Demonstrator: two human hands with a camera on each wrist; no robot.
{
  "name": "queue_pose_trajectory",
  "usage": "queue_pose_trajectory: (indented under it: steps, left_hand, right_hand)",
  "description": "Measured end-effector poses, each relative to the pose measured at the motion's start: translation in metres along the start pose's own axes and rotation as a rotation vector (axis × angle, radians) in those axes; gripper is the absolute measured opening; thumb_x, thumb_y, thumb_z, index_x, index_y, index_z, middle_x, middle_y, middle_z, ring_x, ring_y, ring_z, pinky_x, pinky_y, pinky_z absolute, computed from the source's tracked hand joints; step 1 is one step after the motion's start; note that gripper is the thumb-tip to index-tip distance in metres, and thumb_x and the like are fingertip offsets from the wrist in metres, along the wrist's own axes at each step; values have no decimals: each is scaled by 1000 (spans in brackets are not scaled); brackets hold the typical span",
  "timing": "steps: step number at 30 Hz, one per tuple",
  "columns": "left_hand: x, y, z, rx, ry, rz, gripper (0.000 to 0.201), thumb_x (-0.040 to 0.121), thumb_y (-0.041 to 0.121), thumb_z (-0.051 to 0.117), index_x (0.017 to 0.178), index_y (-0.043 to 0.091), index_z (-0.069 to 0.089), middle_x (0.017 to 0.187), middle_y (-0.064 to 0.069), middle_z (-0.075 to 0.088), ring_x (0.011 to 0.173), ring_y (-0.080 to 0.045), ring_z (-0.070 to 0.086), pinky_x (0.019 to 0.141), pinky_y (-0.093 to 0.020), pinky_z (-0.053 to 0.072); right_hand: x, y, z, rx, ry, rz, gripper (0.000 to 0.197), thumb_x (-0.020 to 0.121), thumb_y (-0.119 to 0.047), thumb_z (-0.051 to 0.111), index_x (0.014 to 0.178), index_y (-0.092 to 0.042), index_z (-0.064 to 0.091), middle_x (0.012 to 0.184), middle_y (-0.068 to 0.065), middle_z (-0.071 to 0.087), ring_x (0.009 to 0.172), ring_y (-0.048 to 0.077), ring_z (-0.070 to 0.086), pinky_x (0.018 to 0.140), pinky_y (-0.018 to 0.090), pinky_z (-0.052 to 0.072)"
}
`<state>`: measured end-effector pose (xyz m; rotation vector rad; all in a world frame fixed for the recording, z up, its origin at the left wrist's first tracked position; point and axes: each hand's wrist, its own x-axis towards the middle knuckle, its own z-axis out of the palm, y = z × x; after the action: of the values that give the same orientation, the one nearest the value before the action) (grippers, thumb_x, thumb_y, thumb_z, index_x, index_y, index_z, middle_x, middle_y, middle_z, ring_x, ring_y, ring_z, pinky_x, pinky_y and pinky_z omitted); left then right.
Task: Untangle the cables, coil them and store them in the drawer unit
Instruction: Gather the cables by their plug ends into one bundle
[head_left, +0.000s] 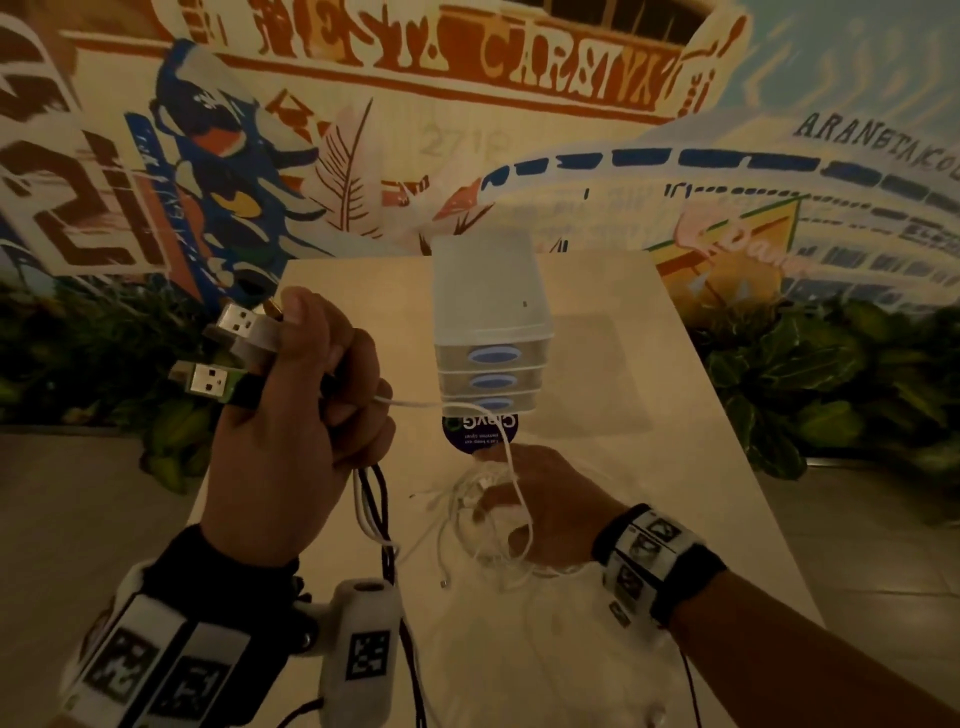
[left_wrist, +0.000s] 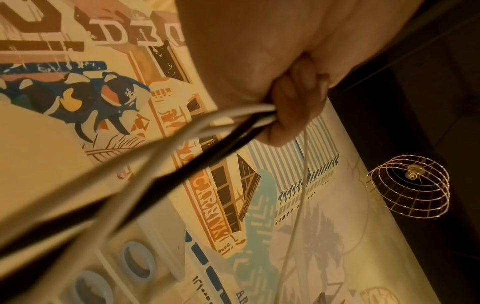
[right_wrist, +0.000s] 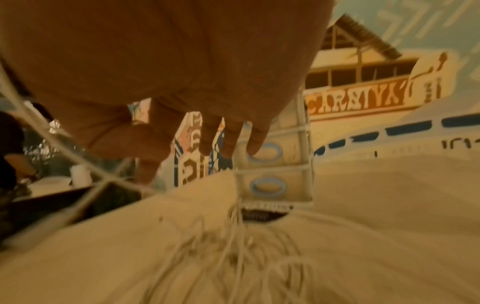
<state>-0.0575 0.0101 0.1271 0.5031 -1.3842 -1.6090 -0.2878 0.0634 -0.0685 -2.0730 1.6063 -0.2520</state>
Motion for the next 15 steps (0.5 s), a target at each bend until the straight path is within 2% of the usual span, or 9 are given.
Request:
queue_pose_trajectory:
  steps: [2,4,5,6,7,9,11,13,15]
  left_hand:
    - [-1,2,-1,40,50,-1,42,104,49,32,75,17,32,57,5,28,41,-10,16,44,-20,19]
    - [-2,1,-3,58,80,-16,41,105,44,29,74,17,33,57,2,28,42,-11,17,44,-22,19]
    - [-3,1,-4,69,94,-18,40,104,43,30,74,17,34,58,2,28,42,-12,18,44,-22,19]
    - [-3,0,-4,83,103,-13,39,105,42,32,74,17,34,59,1,28,43,-12,18,44,-23,20]
    - [-3,0,-3,98,106,-5,39,105,41,33,75,16,32,60,1,29,44,-13,19,44,-23,20]
    - [-3,2,-4,124,111,15,40,105,42,34,76,14,28,60,1,28,44,-12,19,44,-23,19]
    - [-3,7,-11,122,141,16,45,106,47,36,76,15,27,59,1,25,44,-12,17,44,-23,17]
    - [-2,12,-22,81,173,1,43,100,53,39,74,19,31,58,3,22,43,-11,15,43,-22,16]
    - [-2,16,-32,38,182,-7,40,95,57,40,73,24,35,56,6,23,42,-8,16,41,-18,19]
  right_hand:
    - [-12,-6,-17,105,275,28,59,78,-42,53,137,-41,54,159,-6,35,145,21,35,115,48,36]
    - [-21,-25,-35,453,425,-21,52,92,-43,51,143,-32,53,153,-5,46,142,14,42,117,42,37]
    - [-24,-41,-44,696,379,-44,47,98,-47,49,139,-27,59,147,-4,54,139,16,47,117,41,37]
    - [-27,-56,-53,886,259,-35,48,101,-55,45,131,-25,67,139,-1,62,134,18,53,117,42,37]
    - [-31,-70,-61,981,135,-18,56,100,-64,41,115,-23,75,127,2,69,125,21,60,115,43,39]
    - [-43,-83,-70,1031,-19,-47,71,98,-71,37,76,-13,72,90,5,75,90,22,70,97,34,47]
    - [-56,-80,-83,1023,11,-48,72,95,-68,48,63,-5,60,63,7,63,62,21,61,73,29,48]
    - [-66,-54,-95,760,156,55,66,90,-63,60,66,-2,59,59,6,61,58,17,58,66,28,47]
    - [-76,-7,-92,419,244,236,60,86,-68,59,68,-12,65,67,1,66,67,10,63,74,28,47]
